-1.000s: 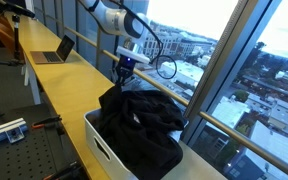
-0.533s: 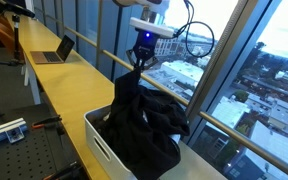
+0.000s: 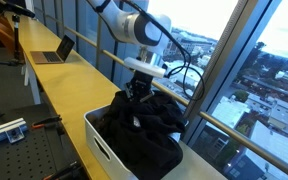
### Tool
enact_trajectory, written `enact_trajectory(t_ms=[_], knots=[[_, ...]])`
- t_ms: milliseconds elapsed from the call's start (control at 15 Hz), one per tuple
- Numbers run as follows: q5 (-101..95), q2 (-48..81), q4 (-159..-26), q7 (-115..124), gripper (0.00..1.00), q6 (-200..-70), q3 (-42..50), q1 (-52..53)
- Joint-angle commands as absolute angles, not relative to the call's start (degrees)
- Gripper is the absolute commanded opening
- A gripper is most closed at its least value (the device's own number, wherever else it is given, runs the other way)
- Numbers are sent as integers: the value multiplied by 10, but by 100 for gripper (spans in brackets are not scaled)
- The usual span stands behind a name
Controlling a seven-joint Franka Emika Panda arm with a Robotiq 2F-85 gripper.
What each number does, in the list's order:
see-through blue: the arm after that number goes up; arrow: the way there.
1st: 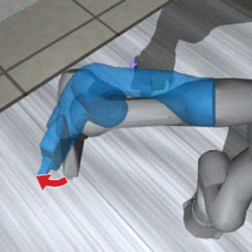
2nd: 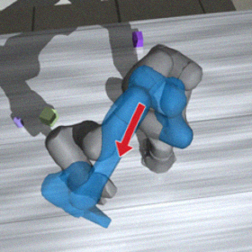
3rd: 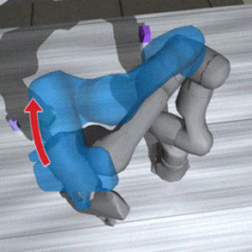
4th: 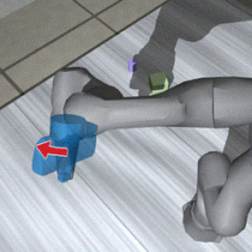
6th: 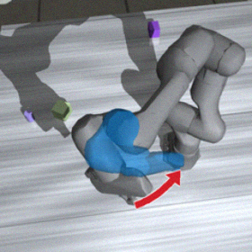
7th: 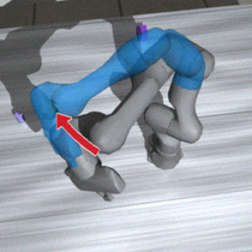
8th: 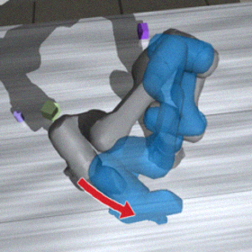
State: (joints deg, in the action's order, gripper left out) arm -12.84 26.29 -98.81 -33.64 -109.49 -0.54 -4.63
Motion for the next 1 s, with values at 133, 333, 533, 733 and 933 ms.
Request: enact_trajectory(t_ms=[133,333,533,733,933], knots=[[-124,359,-989,-337,1,-1158,-4,-68],[-124,409,-961,-342,1,-1155,-9,-71],[-128,431,-940,-343,1,-1144,-13,-65],[-131,430,-938,-341,1,-1134,-16,-58],[-134,415,-945,-331,29,-1127,-15,-52]])
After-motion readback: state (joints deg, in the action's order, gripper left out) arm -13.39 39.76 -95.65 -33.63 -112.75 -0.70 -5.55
